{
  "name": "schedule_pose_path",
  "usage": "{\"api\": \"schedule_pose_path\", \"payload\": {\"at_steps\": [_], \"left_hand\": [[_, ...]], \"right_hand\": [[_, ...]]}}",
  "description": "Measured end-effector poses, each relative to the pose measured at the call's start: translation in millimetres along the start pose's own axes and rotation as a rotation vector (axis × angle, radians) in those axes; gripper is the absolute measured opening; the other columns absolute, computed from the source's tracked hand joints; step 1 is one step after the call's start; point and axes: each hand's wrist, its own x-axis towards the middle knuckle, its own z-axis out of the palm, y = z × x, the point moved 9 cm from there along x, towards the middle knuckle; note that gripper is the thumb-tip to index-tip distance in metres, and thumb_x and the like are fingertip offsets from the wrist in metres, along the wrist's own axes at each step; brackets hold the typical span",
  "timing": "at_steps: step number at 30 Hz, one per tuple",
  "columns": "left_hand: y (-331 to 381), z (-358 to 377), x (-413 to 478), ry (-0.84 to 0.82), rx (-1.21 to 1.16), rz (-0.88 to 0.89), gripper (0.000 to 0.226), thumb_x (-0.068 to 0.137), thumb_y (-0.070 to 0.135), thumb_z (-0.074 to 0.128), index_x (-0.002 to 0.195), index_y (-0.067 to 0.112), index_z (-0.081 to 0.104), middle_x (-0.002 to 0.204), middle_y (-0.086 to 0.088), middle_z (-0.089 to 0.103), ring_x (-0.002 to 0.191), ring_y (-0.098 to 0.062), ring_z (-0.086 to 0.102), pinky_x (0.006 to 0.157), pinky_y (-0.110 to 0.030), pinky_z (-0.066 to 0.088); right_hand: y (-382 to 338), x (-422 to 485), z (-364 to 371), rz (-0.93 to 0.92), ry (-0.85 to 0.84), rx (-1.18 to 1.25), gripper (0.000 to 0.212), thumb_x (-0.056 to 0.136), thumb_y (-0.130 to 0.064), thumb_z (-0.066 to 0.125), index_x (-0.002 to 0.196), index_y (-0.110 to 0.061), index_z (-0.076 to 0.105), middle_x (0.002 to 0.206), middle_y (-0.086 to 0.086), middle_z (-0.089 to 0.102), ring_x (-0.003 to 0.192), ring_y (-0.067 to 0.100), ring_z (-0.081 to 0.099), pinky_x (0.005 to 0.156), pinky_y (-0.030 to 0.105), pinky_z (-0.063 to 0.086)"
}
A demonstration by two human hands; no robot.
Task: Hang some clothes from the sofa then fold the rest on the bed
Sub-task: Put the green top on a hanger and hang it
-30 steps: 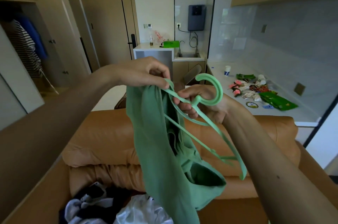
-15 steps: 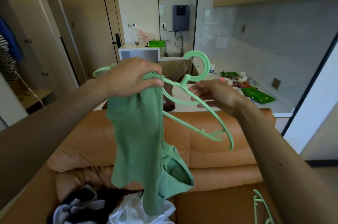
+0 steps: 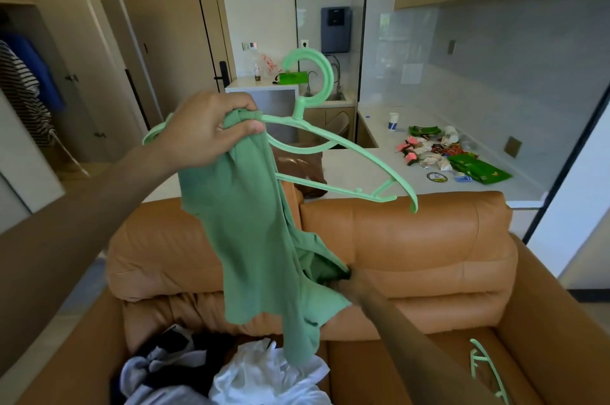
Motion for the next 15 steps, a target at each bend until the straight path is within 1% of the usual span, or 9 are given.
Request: {"api": "schedule_pose_path", "payload": {"at_steps": [2,3,6,8,9,10,12,13,15], "left_hand": [[-11.8,-5.9,-10.3,0.013,0.013,-0.04,0.031,0.095,0.053,0.055,0.093,0.025,0.067,0.075,0.017,0.062,0.067,-0.004,0.058,0.058,-0.029,0.039],[-19.0,-9.1,-17.3,0.018,0.018,-0.061,0.031,0.095,0.054,0.055,0.093,0.026,0.067,0.076,0.018,0.062,0.068,-0.003,0.058,0.058,-0.029,0.039],[-37.1,-15.9,-41.7,0.018,0.05,-0.101,0.033,0.095,0.055,0.051,0.093,0.026,0.066,0.076,0.011,0.063,0.069,-0.005,0.059,0.058,-0.028,0.04],[-47.1,-16.9,-59.6,0.006,0.063,-0.123,0.035,0.095,0.056,0.05,0.093,0.025,0.067,0.077,0.008,0.064,0.07,-0.006,0.06,0.058,-0.03,0.044],[-51.8,-16.2,-69.0,0.0,0.065,-0.133,0.035,0.095,0.057,0.05,0.093,0.025,0.066,0.078,0.007,0.065,0.07,-0.006,0.061,0.059,-0.032,0.046],[-57.1,-14.6,-78.4,-0.006,0.068,-0.149,0.035,0.094,0.057,0.05,0.093,0.026,0.066,0.079,0.006,0.066,0.071,-0.006,0.062,0.061,-0.034,0.048],[-65.5,-9.3,-96.6,-0.01,0.088,-0.181,0.035,0.094,0.059,0.049,0.093,0.028,0.066,0.082,0.007,0.068,0.075,-0.011,0.064,0.064,-0.038,0.051],[-67.3,-5.9,-104.5,-0.009,0.095,-0.187,0.036,0.094,0.06,0.048,0.094,0.029,0.066,0.083,0.008,0.069,0.076,-0.012,0.065,0.065,-0.039,0.052],[-66.2,1.0,-117.4,0.003,0.096,-0.181,0.039,0.093,0.062,0.047,0.096,0.029,0.067,0.085,0.011,0.069,0.075,-0.012,0.064,0.064,-0.039,0.052]], "right_hand": [[15.0,12.5,-7.4,0.025,0.117,-0.087,0.028,0.081,-0.01,0.061,0.107,0.001,0.061,0.103,0.017,0.066,0.091,0.028,0.063,0.081,0.047,0.057],[20.4,20.3,-15.0,0.034,0.162,-0.09,0.022,0.084,-0.008,0.055,0.103,0.001,0.062,0.099,0.017,0.066,0.089,0.029,0.063,0.081,0.048,0.057],[7.6,25.8,-35.1,0.058,0.162,0.086,0.029,0.089,-0.017,0.055,0.109,0.0,0.065,0.103,0.02,0.071,0.089,0.033,0.068,0.076,0.045,0.061],[-35.1,-3.6,-47.1,0.037,0.15,0.207,0.024,0.092,-0.018,0.057,0.1,-0.001,0.071,0.101,0.021,0.074,0.09,0.033,0.07,0.084,0.049,0.06],[-57.4,-20.7,-52.7,0.03,0.136,0.256,0.022,0.094,-0.017,0.056,0.094,-0.001,0.071,0.097,0.02,0.074,0.088,0.032,0.07,0.085,0.048,0.06],[-80.3,-40.4,-56.9,0.027,0.107,0.297,0.021,0.096,-0.015,0.055,0.09,-0.001,0.07,0.09,0.019,0.073,0.083,0.031,0.068,0.079,0.043,0.061],[-115.5,-66.6,-67.1,0.008,0.067,0.306,0.021,0.098,-0.012,0.053,0.084,-0.003,0.065,0.078,0.017,0.067,0.068,0.028,0.063,0.058,0.034,0.058],[-130.1,-76.1,-74.4,-0.012,0.076,0.277,0.019,0.098,-0.011,0.054,0.084,-0.004,0.063,0.077,0.016,0.065,0.066,0.028,0.062,0.055,0.033,0.056],[-155.9,-89.7,-86.5,-0.072,0.126,0.201,0.013,0.097,-0.009,0.056,0.085,-0.003,0.059,0.082,0.019,0.064,0.069,0.03,0.061,0.061,0.036,0.054]]}}
